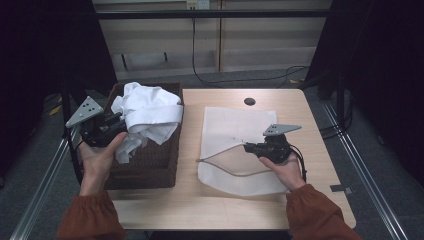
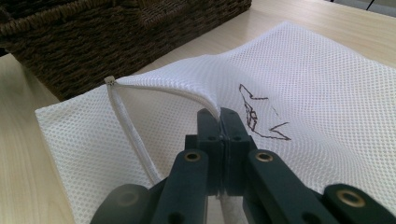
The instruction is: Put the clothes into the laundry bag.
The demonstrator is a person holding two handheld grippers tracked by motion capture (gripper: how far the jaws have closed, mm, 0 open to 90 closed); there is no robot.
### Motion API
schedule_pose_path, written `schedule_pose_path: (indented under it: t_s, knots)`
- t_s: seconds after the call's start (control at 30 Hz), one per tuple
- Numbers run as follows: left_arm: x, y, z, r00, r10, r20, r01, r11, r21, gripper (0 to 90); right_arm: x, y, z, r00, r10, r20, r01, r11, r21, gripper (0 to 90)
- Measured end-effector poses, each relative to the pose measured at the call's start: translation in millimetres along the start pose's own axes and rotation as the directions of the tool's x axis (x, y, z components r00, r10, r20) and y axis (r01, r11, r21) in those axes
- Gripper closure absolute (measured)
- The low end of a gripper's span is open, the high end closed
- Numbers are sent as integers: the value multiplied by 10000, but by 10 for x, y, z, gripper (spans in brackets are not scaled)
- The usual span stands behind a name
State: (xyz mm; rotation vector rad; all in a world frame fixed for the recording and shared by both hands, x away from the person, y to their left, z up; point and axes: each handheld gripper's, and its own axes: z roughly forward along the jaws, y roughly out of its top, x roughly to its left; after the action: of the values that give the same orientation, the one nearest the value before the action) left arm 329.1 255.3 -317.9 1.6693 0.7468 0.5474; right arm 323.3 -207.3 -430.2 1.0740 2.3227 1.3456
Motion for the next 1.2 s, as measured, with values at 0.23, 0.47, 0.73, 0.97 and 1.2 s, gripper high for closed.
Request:
schedule_pose_path:
  t_s: [0.23, 0.47, 0.73, 0.97, 1.2]
  knots:
    - [-142, 81, 19, 9990, 147, 422, -142, 9998, -115, 791, -1, -3, 11, 10000, 6, -17, -6, 10000, 18, 884]
    - [-278, 151, 97, 9967, 304, 757, -293, 9995, -151, 790, 0, -3, 4, 10000, 14, -22, -14, 10000, -2, 885]
    - [-423, 142, 222, 9933, 415, 1083, -412, 9991, -49, 791, 6, 0, 4, 10000, -11, -1, 11, 10000, 17, 884]
    - [-562, 183, 308, 9876, 439, 1506, -424, 9990, -133, 791, 0, 1, 3, 10000, -19, -15, 19, 10000, 24, 885]
    - [-722, 210, 393, 9777, 736, 1966, -751, 9972, 2, 791, -15, 0, -2, 10000, 41, -14, -41, 10000, -11, 885]
